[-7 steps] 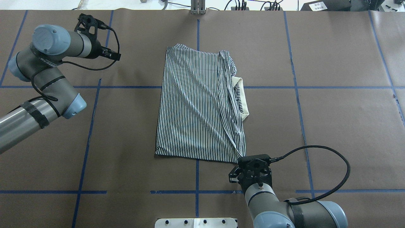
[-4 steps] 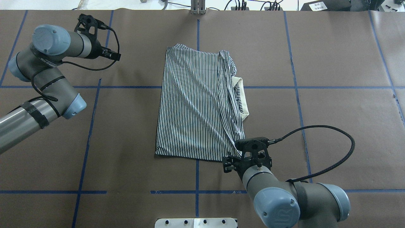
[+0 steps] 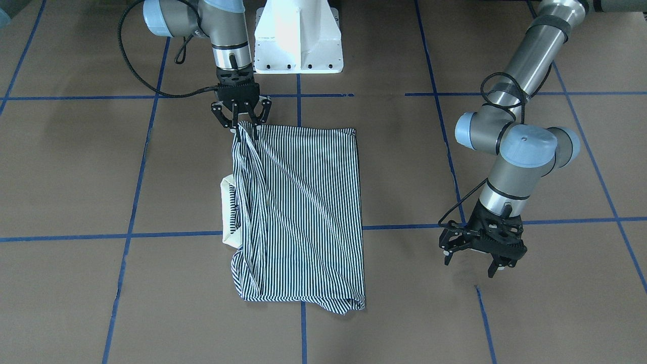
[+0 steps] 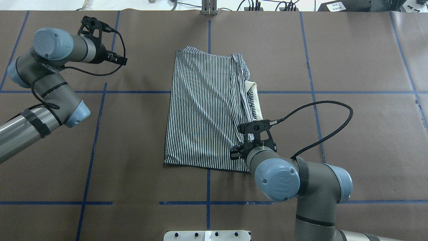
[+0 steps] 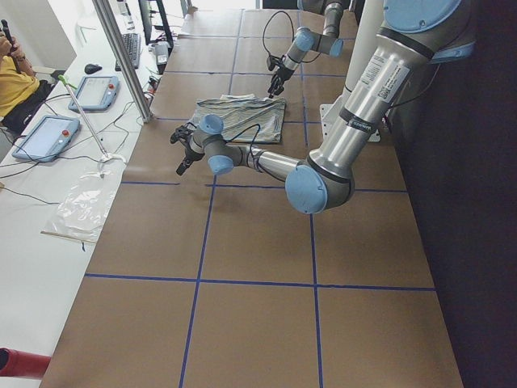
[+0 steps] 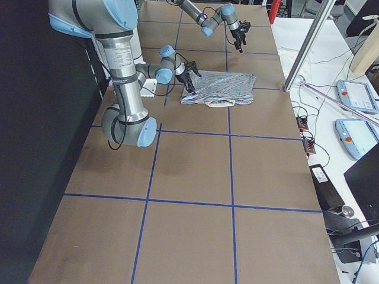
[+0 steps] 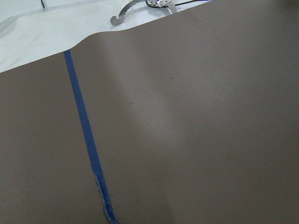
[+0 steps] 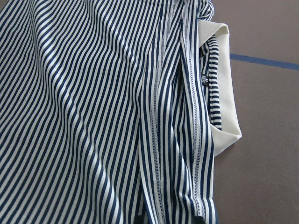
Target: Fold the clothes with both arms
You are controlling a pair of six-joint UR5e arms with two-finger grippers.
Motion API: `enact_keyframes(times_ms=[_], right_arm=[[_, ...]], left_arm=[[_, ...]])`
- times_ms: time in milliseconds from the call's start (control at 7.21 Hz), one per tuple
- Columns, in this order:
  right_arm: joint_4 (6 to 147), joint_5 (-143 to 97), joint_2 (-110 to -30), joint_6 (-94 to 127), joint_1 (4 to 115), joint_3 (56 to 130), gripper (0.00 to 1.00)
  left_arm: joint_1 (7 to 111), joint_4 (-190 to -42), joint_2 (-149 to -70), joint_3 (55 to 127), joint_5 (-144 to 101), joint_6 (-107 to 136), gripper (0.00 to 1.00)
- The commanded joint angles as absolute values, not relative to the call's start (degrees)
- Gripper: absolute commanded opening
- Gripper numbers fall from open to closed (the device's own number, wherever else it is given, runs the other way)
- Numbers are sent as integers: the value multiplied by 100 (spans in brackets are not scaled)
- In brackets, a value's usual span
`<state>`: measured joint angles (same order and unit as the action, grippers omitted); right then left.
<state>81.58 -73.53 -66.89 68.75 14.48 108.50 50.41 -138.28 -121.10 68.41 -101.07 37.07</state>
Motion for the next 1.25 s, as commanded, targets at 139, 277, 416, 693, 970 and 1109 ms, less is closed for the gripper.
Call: enact_keyframes(times_ms=[139, 277, 416, 693, 970, 1109], right_arm=[[8156, -7541, -6671, 6750, 1397, 10601, 34], [8156, -7567, -6671, 6741, 1397, 10600, 33], [8156, -7585, -6662, 6741, 1380, 10608, 30], [8147, -7681, -6671, 6741, 1389, 10626, 0], [8156, -7664, -6688, 6741, 1467, 10652, 0], [8156, -7655, -6767, 6750, 1494, 10705, 0]], left_arm=[[5019, -13825, -12103, 6847, -10107, 3709, 100], [5019, -13825, -12103, 6847, -10107, 3709, 100], [5019, -13825, -12103, 6847, -10107, 3718, 100], [5019, -13825, -12103, 6847, -10107, 3709, 100], [5010, -13834, -12103, 6847, -10107, 3718, 100], [5010, -13834, -12085, 6847, -10099, 3718, 100]])
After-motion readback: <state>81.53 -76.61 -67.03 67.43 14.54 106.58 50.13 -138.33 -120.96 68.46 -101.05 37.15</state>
